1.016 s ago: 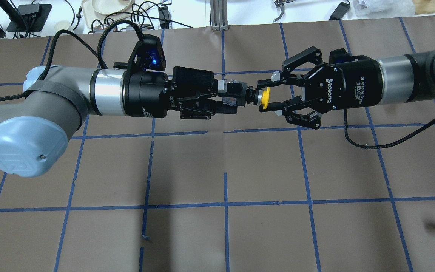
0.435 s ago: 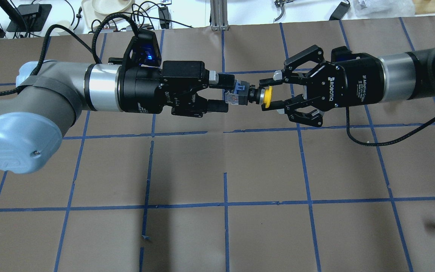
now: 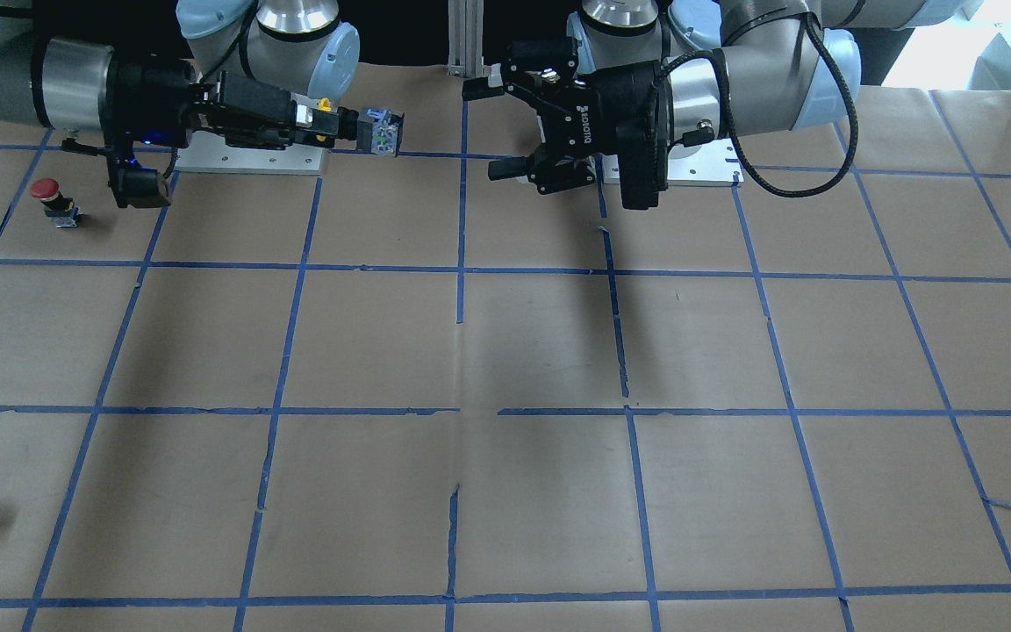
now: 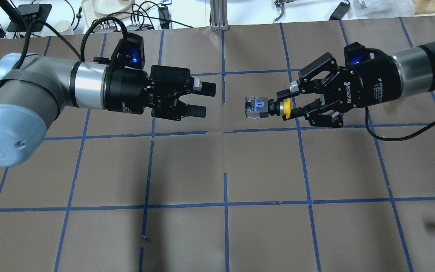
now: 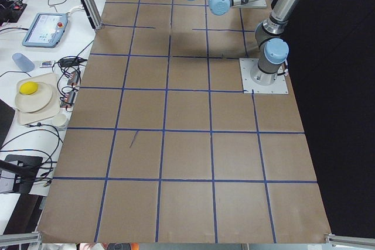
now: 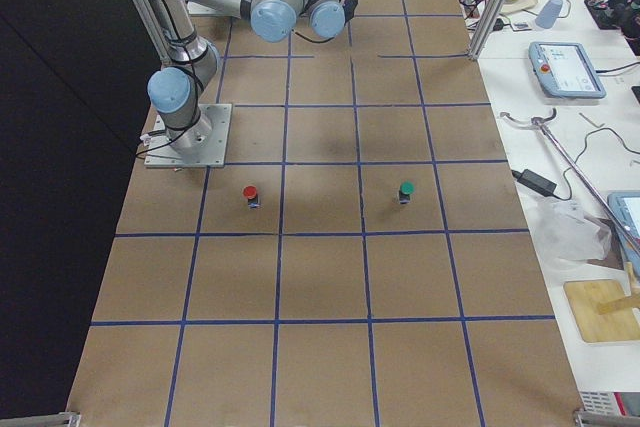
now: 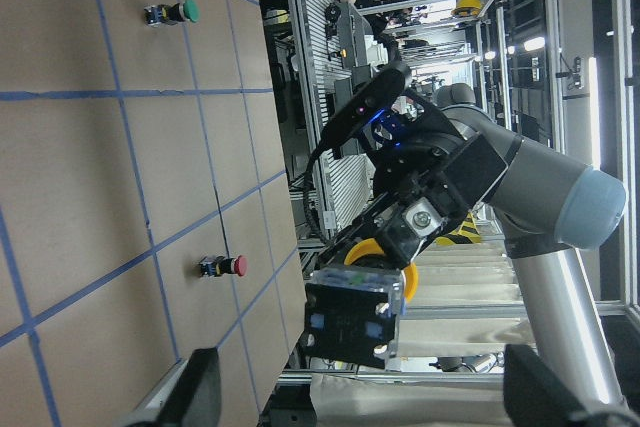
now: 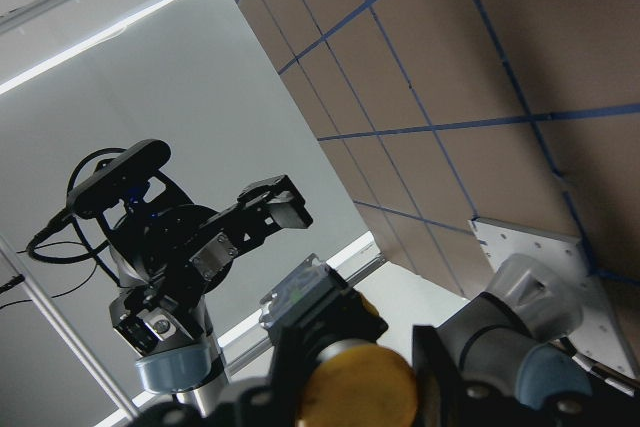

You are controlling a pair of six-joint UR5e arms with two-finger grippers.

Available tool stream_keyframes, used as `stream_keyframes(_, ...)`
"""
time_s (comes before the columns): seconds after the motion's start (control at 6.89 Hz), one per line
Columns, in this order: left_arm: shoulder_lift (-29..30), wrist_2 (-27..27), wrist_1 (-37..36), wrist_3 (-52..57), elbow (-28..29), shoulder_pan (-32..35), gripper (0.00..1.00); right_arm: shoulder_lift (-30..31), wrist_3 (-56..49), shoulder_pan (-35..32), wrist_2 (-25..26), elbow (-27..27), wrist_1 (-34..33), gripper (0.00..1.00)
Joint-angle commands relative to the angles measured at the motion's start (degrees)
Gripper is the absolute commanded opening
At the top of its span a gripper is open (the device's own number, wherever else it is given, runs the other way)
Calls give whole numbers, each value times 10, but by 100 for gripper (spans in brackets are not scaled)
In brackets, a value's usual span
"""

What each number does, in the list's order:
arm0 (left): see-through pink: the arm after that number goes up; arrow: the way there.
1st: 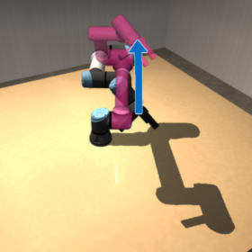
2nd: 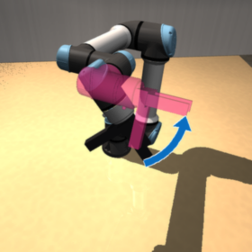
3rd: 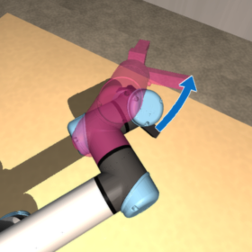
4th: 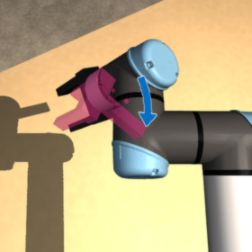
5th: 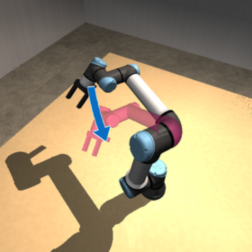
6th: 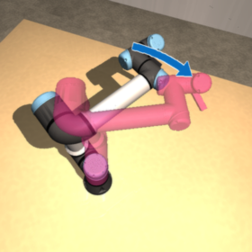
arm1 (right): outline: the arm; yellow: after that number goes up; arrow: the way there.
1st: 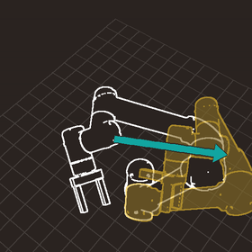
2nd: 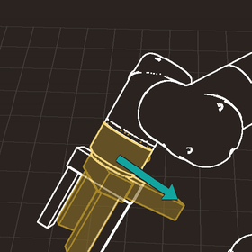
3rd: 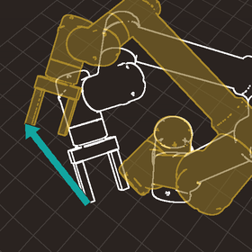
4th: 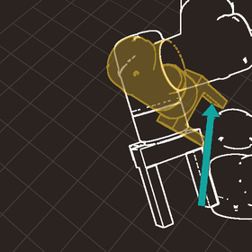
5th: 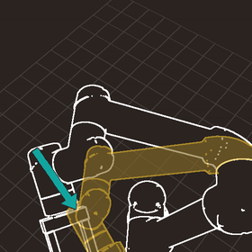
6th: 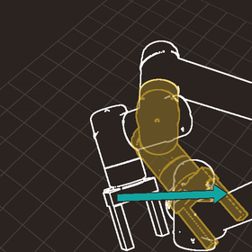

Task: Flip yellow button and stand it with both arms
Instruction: 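Carry the button with the right gripper toward the green button while the left gripper withdraws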

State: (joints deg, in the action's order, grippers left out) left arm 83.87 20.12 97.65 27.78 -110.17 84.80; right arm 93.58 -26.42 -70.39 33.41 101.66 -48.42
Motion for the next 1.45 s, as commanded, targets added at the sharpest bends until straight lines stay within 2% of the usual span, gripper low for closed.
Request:
stream_keyframes(0.0,6,89,4,-15,19,-16,100,5,-19,18,158,4,-151,36)
stream_keyframes(0.29,11,171,-1,-139,41,-15,100,-5,-179,17,318,12,-221,36)
stream_keyframes(0.44,14,216,-1,-142,51,-15,100,-11,-256,18,406,19,-277,36)
stream_keyframes(0.58,27,280,-1,-155,72,-14,100,-15,-313,17,471,27,-324,36)
stream_keyframes(0.73,39,340,-1,-177,106,-10,100,-17,-383,18,521,34,-375,36)
stream_keyframes(0.87,50,394,0,-189,142,-8,100,-35,-473,18,549,38,-428,36)
stream_keyframes(1.02,62,496,1,-191,168,-8,100,-60,-551,20,588,37,-479,36)
stream_keyframes(1.16,68,550,1,-193,195,-8,100,-76,-619,33,620,38,-531,35)
stream_keyframes(1.31,68,593,1,-227,216,-5,100,-92,-703,72,627,38,-564,35)
